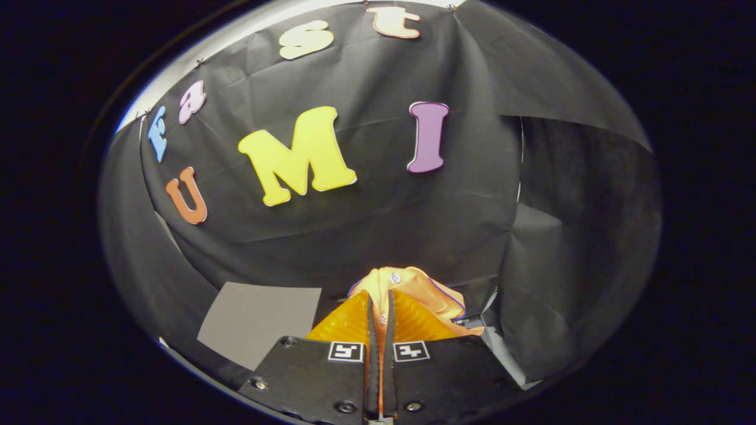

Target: Put the clothes into the washing machine and then close the washing machine lid.

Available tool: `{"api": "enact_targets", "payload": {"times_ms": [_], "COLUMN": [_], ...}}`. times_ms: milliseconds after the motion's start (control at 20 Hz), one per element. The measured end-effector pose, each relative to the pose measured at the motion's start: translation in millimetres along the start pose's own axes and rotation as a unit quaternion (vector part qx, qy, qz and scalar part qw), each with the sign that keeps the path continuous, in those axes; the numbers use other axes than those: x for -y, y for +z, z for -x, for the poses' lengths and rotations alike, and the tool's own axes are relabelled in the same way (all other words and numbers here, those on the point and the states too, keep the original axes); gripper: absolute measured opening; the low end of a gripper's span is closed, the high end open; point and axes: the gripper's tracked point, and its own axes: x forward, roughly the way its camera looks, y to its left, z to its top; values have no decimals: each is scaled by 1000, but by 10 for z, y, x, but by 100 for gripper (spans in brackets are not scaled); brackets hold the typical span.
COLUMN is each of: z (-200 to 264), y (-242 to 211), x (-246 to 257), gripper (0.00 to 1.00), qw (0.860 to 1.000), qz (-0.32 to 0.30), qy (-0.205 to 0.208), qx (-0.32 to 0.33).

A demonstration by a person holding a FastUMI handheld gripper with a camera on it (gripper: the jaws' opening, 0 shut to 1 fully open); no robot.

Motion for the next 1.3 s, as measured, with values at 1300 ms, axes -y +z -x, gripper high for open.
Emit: {"api": "enact_targets", "payload": {"times_ms": [1300], "z": [-2254], "y": [-2842], "x": [1155], "gripper": [6], "qw": [981], "qz": [-17], "qy": [-58], "qx": [-184]}}
